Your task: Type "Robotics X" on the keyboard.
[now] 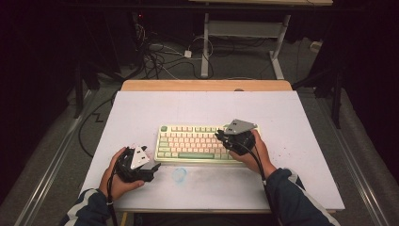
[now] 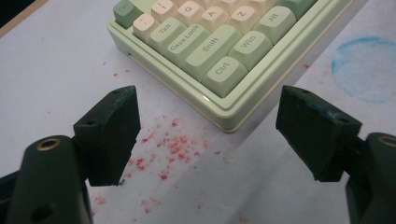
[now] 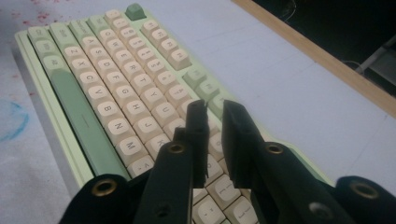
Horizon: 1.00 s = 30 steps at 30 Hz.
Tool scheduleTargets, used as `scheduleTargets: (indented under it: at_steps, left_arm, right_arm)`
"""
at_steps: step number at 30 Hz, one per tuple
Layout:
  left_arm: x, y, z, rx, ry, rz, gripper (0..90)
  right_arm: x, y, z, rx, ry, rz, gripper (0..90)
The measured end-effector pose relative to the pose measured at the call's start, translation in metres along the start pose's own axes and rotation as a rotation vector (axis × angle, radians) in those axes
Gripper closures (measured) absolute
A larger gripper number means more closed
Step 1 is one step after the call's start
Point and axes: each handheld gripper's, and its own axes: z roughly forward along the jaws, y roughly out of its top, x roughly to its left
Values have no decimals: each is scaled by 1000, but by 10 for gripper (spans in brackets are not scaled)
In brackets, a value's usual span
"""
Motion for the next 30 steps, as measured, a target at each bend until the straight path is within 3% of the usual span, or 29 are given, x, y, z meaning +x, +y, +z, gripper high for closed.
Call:
scheduleTargets:
  at_steps: [3,7,9,10,11,14,23,30]
  left_arm:
    - [0,0,-1,7,-13,0,205]
    - [0,-1,0,13,-8,-5,206]
    - [0,0,1,9,1,-7,213]
    - [0,0,1,4,2,-11,213]
    - [0,0,0,2,5,-12,217]
    - [1,0,-1,4,15,-12,224]
    - [1,1,-2,-14,37,-18,236]
    - [1,3,-4,-13,31,-16,265]
  right_arm:
    - [-1,0,-4,-7,-9,6,752]
    - [-2,0,-11,-26,-25,8,646]
    - [-2,0,-17,-47,-33,1,553]
    - [-2,0,-17,-47,-33,1,553]
    - [-2,-1,-21,-51,-61,-5,485]
    - [-2,-3,-29,-77,-86,1,399]
    - [-4,-17,-53,-130,-177,27,292]
    - [-6,-34,-74,-132,-215,41,238]
